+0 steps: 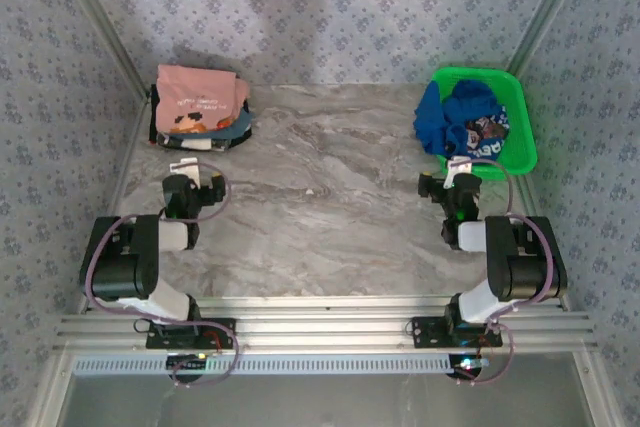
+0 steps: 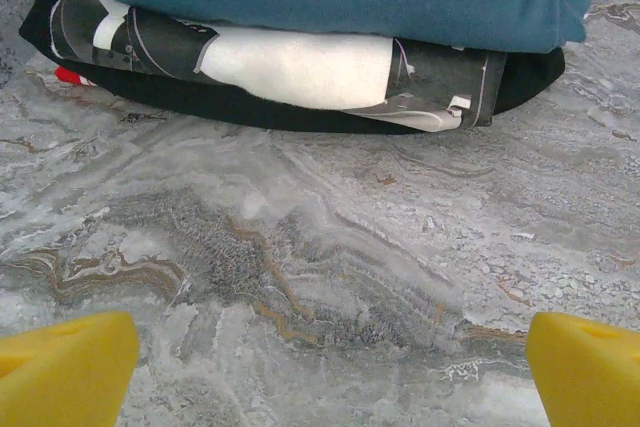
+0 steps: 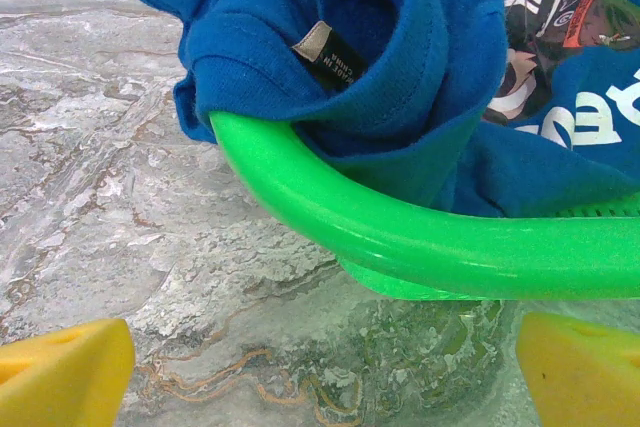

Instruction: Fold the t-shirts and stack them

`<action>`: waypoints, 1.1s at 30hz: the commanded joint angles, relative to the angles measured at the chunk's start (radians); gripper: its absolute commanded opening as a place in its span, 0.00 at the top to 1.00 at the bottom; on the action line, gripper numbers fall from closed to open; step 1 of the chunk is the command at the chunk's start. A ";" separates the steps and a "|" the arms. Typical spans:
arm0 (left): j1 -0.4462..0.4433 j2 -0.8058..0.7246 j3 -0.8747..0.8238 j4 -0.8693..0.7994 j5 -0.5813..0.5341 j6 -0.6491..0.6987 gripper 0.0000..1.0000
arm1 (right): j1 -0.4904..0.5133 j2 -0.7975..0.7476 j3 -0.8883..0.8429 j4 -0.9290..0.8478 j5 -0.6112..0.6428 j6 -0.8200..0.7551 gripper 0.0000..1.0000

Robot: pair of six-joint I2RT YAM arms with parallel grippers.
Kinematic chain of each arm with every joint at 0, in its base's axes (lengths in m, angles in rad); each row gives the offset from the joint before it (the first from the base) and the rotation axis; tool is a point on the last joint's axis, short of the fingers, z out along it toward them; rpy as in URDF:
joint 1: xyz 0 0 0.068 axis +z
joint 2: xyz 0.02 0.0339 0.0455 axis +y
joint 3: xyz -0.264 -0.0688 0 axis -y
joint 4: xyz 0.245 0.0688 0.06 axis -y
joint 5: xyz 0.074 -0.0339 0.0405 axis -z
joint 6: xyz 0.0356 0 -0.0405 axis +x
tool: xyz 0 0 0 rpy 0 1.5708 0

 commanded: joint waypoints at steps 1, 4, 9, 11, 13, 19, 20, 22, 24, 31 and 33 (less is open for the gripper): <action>-0.003 -0.003 0.022 0.008 0.019 0.011 0.00 | -0.005 0.003 0.006 0.014 -0.009 -0.018 0.00; -0.003 -0.003 0.022 0.008 0.019 0.012 0.00 | -0.005 0.002 0.006 0.016 -0.007 -0.019 0.00; -0.004 -0.002 0.022 0.008 0.019 0.013 0.00 | -0.005 0.003 0.006 0.016 -0.009 -0.018 0.00; -0.004 -0.003 0.022 0.008 0.019 0.012 0.00 | -0.005 0.003 0.005 0.014 -0.009 -0.018 0.00; -0.003 -0.002 0.021 0.008 0.019 0.012 0.00 | -0.005 0.003 0.005 0.016 -0.007 -0.018 0.00; 0.001 -0.002 0.024 0.003 0.028 0.009 0.00 | -0.007 0.003 0.009 0.009 -0.010 -0.017 0.00; 0.003 -0.003 0.022 0.007 0.031 0.009 0.00 | -0.006 0.003 0.004 0.016 -0.012 -0.018 0.00; -0.003 -0.038 0.022 -0.016 0.053 0.028 0.00 | -0.002 -0.028 0.000 0.003 -0.042 -0.034 0.00; -0.040 -0.141 0.036 -0.128 0.004 0.055 0.00 | 0.024 -0.118 0.020 -0.118 -0.018 -0.053 0.00; -0.137 -0.604 0.035 -0.546 0.028 -0.005 0.00 | 0.100 -0.558 0.008 -0.581 -0.029 -0.006 0.00; -0.174 -0.736 0.031 -0.672 0.007 -0.037 0.00 | 0.127 -0.686 0.008 -0.730 -0.040 0.013 0.00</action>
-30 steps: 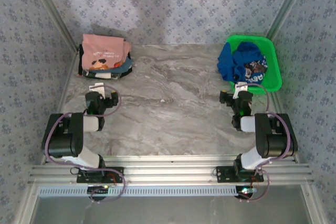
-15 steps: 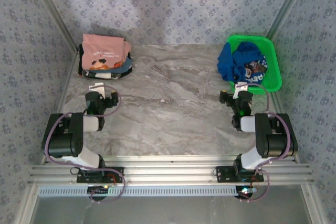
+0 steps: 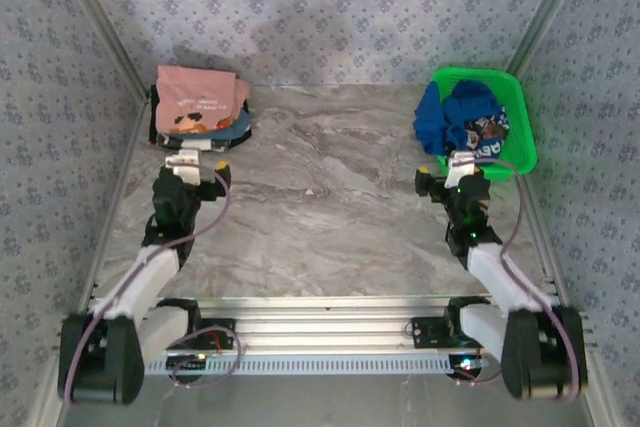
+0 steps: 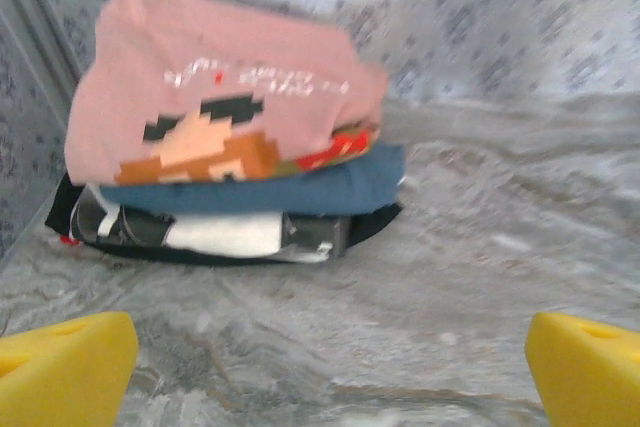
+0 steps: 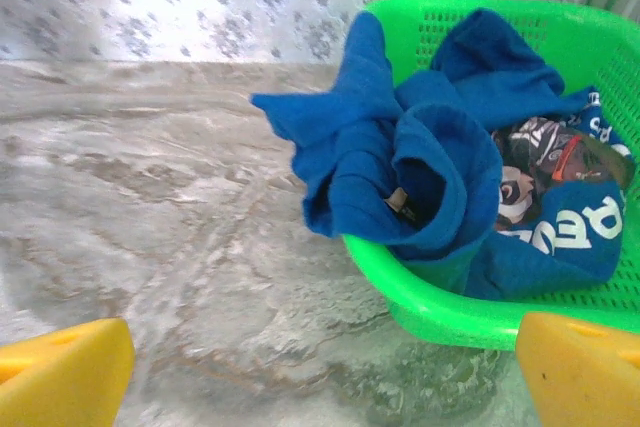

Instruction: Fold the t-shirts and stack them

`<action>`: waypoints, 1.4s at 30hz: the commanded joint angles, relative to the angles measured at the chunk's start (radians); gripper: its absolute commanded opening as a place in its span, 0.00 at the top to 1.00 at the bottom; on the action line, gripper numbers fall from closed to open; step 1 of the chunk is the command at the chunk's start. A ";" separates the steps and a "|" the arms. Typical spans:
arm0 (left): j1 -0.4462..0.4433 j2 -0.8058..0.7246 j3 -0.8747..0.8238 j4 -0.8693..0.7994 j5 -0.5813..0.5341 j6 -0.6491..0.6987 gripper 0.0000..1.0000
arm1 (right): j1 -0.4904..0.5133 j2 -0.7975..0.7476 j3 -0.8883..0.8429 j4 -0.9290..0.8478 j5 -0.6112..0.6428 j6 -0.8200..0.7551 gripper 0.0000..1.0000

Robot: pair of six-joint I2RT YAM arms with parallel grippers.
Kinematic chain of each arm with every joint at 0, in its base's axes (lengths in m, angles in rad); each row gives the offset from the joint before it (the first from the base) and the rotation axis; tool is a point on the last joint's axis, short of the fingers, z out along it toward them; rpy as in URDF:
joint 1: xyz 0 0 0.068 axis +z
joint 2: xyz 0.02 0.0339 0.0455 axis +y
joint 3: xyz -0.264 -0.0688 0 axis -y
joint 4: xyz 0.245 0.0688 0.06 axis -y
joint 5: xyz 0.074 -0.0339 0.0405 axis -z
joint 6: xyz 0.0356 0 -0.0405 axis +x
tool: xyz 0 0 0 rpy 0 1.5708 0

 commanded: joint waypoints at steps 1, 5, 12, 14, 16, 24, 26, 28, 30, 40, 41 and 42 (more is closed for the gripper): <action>-0.050 -0.189 0.013 -0.309 -0.024 -0.073 0.00 | 0.040 -0.178 0.005 -0.345 -0.020 0.045 0.00; -0.072 -0.361 0.084 -0.515 -0.052 -0.189 0.00 | 0.078 -0.346 0.106 -0.577 -0.008 0.189 0.00; -0.073 -0.027 0.540 -0.902 0.022 -0.360 0.00 | 0.014 0.005 0.519 -0.936 -0.166 0.383 0.00; -0.077 0.141 0.704 -1.010 0.092 -0.394 0.00 | -0.024 0.150 0.673 -1.016 -0.208 0.395 0.00; -0.105 0.289 0.856 -1.082 0.148 -0.397 0.00 | -0.071 0.272 0.813 -1.055 -0.252 0.406 0.01; -0.260 0.522 1.091 -1.056 0.210 -0.382 0.00 | -0.264 0.753 1.260 -1.182 -0.332 0.486 0.11; -0.272 0.526 1.085 -1.066 0.217 -0.382 0.00 | -0.301 0.800 1.260 -1.141 -0.365 0.541 0.13; -0.276 0.510 1.057 -1.068 0.232 -0.388 0.01 | -0.325 0.836 1.241 -1.094 -0.386 0.593 0.15; -0.275 0.484 1.019 -1.068 0.233 -0.396 0.00 | -0.342 0.888 1.240 -1.067 -0.406 0.602 0.17; -0.268 0.409 0.917 -1.108 0.190 -0.413 0.00 | -0.340 1.078 1.280 -0.948 -0.437 0.691 0.28; -0.265 0.410 0.920 -1.109 0.186 -0.413 0.00 | -0.338 1.095 1.286 -0.946 -0.438 0.696 0.31; -0.260 0.412 0.919 -1.111 0.181 -0.416 0.00 | -0.338 1.109 1.286 -0.939 -0.436 0.706 0.34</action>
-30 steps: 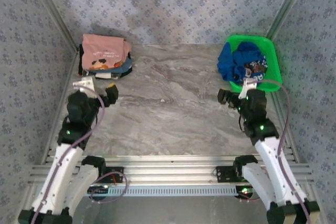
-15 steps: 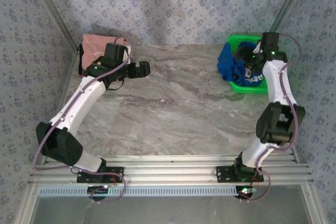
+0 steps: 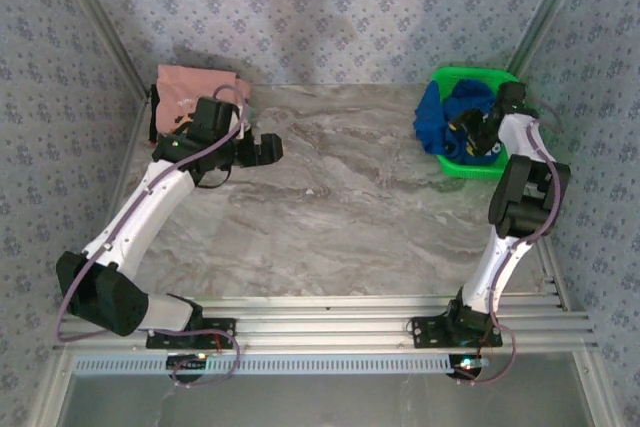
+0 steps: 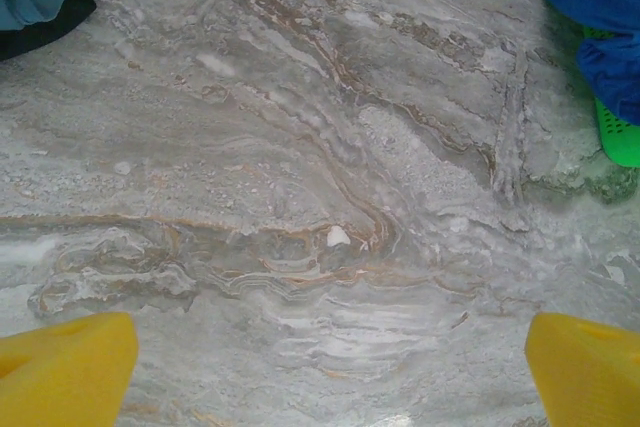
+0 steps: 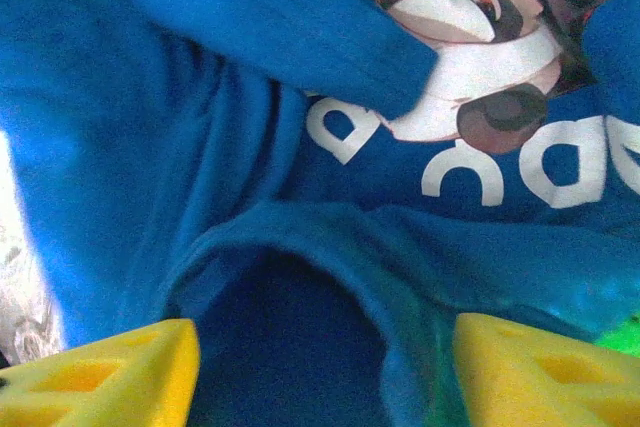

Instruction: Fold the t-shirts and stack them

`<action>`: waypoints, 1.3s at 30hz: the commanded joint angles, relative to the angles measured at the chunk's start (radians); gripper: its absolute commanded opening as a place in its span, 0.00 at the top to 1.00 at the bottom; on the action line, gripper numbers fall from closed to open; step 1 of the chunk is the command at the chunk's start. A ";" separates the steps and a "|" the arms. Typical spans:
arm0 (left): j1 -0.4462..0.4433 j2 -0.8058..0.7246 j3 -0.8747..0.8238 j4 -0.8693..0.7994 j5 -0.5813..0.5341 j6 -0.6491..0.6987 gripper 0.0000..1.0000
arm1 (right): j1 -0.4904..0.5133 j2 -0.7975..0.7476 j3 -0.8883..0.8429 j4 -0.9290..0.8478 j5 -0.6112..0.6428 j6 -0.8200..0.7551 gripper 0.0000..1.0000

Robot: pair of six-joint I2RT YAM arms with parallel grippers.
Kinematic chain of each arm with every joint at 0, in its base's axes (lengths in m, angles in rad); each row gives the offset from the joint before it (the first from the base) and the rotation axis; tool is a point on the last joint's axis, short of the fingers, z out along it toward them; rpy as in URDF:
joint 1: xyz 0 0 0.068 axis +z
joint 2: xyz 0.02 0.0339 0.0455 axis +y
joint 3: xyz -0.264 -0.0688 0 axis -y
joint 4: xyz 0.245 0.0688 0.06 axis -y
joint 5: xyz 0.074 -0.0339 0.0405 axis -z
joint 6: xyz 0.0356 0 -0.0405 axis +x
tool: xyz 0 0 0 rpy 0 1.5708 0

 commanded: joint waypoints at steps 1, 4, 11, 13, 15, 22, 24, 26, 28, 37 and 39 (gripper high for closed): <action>0.018 -0.022 -0.006 -0.026 -0.020 -0.016 0.00 | 0.007 0.044 0.034 0.026 -0.014 0.050 0.38; 0.039 -0.024 -0.008 -0.027 -0.015 -0.019 0.00 | 0.007 0.055 0.029 0.087 -0.016 0.082 0.63; 0.071 -0.018 -0.014 -0.011 -0.003 -0.016 0.00 | 0.035 -0.086 0.108 0.307 -0.107 0.155 1.00; 0.072 -0.010 -0.015 0.001 0.003 -0.016 0.01 | 0.052 -0.124 0.185 0.302 -0.130 0.148 1.00; 0.076 0.001 -0.011 0.005 0.007 -0.019 0.00 | 0.077 -0.163 0.263 0.305 -0.154 0.145 1.00; 0.103 0.075 0.071 0.081 0.055 -0.028 0.00 | 0.241 -0.149 0.766 0.197 -0.265 0.120 1.00; 0.118 0.099 0.115 0.090 0.065 -0.029 0.00 | 0.313 -0.115 0.924 0.190 -0.295 0.128 1.00; 0.143 0.114 0.158 0.099 0.079 -0.036 0.00 | 0.373 -0.088 1.028 0.210 -0.298 0.170 1.00; 0.174 0.123 0.197 0.112 0.112 -0.050 0.00 | 0.425 -0.082 1.069 0.270 -0.298 0.226 1.00; 0.342 0.076 0.265 0.112 0.202 -0.075 0.00 | 0.558 -0.100 1.030 0.271 -0.284 0.221 1.00; 0.369 0.057 0.249 0.094 0.201 -0.057 0.00 | 0.562 -0.127 0.912 0.275 -0.291 0.204 1.00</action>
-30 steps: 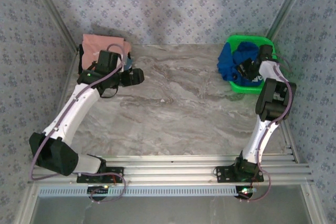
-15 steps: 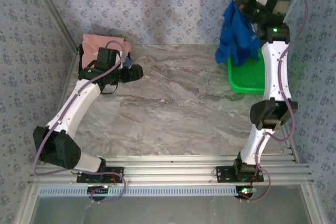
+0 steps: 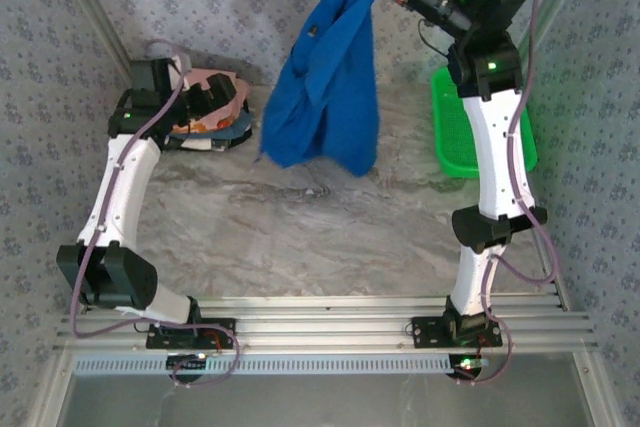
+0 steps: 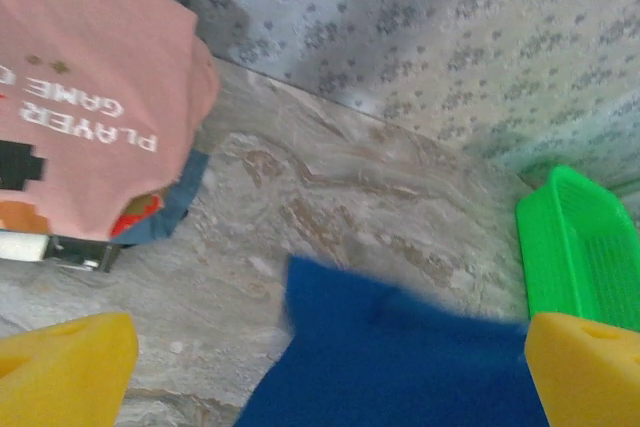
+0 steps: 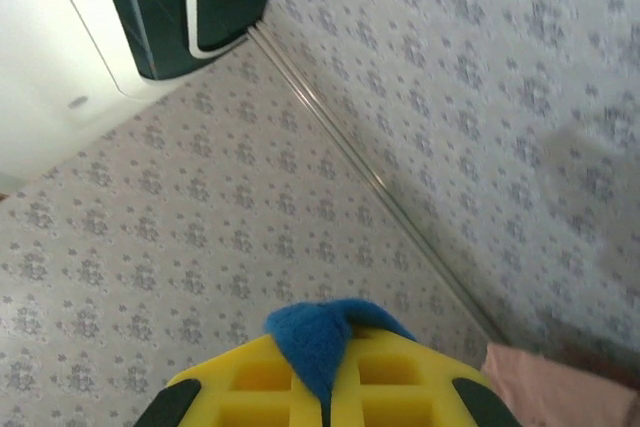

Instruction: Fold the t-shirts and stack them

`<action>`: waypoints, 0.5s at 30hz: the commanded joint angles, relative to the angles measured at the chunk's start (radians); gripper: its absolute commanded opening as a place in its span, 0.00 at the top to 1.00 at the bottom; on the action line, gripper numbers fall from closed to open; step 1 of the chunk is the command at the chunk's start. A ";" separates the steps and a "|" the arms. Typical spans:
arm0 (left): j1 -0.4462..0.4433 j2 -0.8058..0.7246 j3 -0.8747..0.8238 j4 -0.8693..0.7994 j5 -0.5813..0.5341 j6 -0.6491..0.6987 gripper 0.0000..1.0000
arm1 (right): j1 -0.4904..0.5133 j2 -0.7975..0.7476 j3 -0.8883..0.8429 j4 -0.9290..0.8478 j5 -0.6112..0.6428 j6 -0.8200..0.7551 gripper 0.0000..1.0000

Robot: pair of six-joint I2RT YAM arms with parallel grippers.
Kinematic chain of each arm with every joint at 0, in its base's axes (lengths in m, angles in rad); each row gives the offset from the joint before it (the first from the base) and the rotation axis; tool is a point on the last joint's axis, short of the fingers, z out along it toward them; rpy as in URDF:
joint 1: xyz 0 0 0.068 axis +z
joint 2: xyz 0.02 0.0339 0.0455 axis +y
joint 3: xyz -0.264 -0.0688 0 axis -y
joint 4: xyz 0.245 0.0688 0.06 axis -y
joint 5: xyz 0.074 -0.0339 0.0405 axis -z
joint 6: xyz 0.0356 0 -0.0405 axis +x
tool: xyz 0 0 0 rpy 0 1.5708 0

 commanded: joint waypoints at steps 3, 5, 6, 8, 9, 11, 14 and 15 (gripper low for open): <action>0.048 -0.072 -0.035 -0.034 0.039 0.034 0.00 | 0.007 -0.070 -0.304 -0.012 0.005 -0.078 1.00; 0.048 -0.089 -0.068 -0.039 0.037 0.054 0.00 | 0.001 -0.109 -0.456 -0.010 0.014 -0.124 1.00; 0.048 -0.102 -0.090 -0.037 0.036 0.058 0.00 | -0.005 -0.127 -0.549 -0.002 0.018 -0.134 1.00; 0.047 -0.121 -0.143 -0.034 0.040 0.060 0.00 | -0.017 -0.154 -0.697 0.010 0.028 -0.134 1.00; 0.045 -0.134 -0.172 -0.031 0.049 0.060 0.00 | -0.025 -0.166 -0.763 0.010 0.022 -0.141 1.00; 0.032 -0.153 -0.226 -0.031 0.052 0.069 0.00 | -0.034 -0.197 -0.869 -0.007 0.036 -0.175 1.00; 0.011 -0.180 -0.298 -0.064 0.042 0.076 0.00 | -0.056 -0.248 -1.034 -0.016 0.058 -0.218 1.00; 0.006 -0.190 -0.326 -0.076 0.039 0.073 0.00 | -0.068 -0.261 -1.079 -0.028 0.063 -0.230 1.00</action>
